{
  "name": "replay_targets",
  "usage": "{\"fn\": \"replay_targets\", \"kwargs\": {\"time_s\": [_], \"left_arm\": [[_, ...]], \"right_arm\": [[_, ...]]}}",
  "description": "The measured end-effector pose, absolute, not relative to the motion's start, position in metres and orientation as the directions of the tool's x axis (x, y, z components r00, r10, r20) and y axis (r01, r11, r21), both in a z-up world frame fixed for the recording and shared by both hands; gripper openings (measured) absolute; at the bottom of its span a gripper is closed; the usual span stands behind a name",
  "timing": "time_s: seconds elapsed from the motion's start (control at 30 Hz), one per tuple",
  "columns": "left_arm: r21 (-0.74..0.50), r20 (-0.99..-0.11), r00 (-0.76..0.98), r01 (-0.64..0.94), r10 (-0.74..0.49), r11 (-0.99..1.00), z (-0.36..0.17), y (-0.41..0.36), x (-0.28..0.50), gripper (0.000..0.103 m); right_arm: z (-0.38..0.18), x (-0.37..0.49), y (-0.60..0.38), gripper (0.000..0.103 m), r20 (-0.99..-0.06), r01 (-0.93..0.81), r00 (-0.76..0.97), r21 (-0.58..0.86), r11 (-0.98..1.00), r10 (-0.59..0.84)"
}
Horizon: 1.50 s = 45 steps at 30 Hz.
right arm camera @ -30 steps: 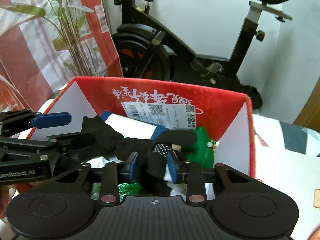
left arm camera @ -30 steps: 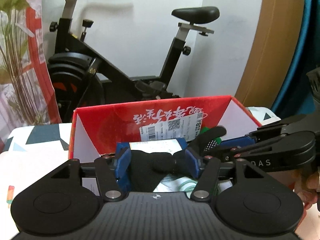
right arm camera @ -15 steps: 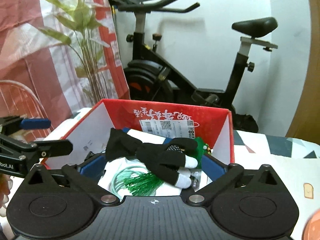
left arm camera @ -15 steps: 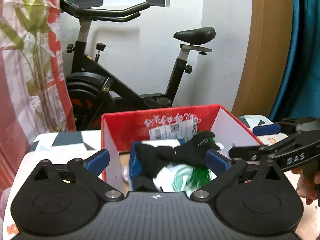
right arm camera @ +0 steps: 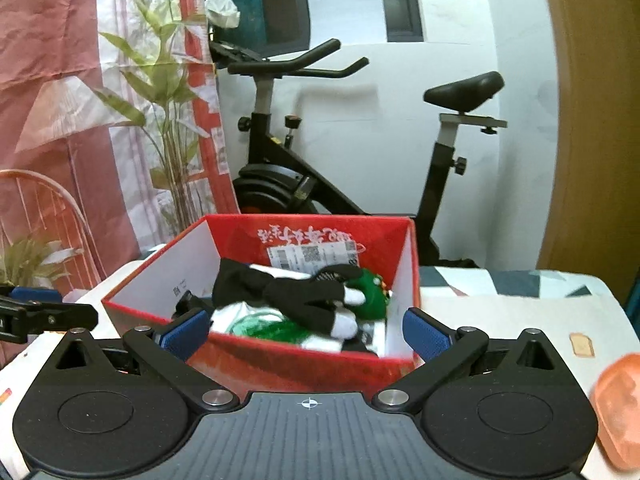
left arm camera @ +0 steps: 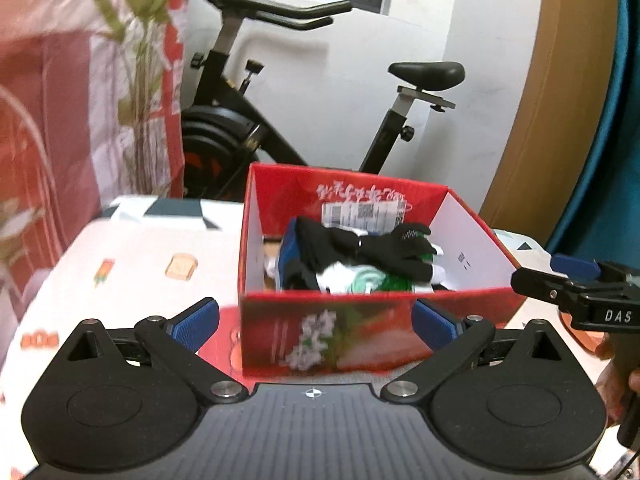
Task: Organize soft objects
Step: 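Move both tools down to the grey mesh towel beside the box, then grasp the grey mesh towel with both tools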
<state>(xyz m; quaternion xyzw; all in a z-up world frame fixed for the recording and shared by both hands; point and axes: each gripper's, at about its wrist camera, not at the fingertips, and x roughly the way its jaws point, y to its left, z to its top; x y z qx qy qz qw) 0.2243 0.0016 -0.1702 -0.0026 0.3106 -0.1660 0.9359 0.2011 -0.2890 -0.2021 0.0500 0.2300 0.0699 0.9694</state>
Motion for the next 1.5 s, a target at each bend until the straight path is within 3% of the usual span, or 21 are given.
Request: {"fn": "replay_targets", "kwargs": {"time_s": [0.6,0.93,1.27,1.5], "left_arm": [[-0.173,-0.671,0.685,0.230,-0.285,0.958,-0.209,0.019,0.212,0.103],[-0.310,-0.707,0.631,0.130,-0.320,0.942,-0.242,0.033,0.225,0.102],[-0.264,-0.738,0.618,0.104,-0.270,0.959,-0.273,0.023,0.245,0.095],[-0.232,-0.758,0.602,0.110,-0.251,0.966,-0.290,0.020,0.251,0.090]], "right_arm": [[-0.257,0.179,-0.287,0.102,-0.503,-0.103,0.851,0.124,0.987,0.152],[-0.289,0.196,-0.289,0.094,-0.575,-0.075,0.806,0.139,0.987,0.142],[-0.320,0.220,-0.298,0.092,-0.614,-0.044,0.778,0.151,0.988,0.129],[-0.337,0.225,-0.296,0.079,-0.633,-0.062,0.755,0.193,0.979,0.172]]}}
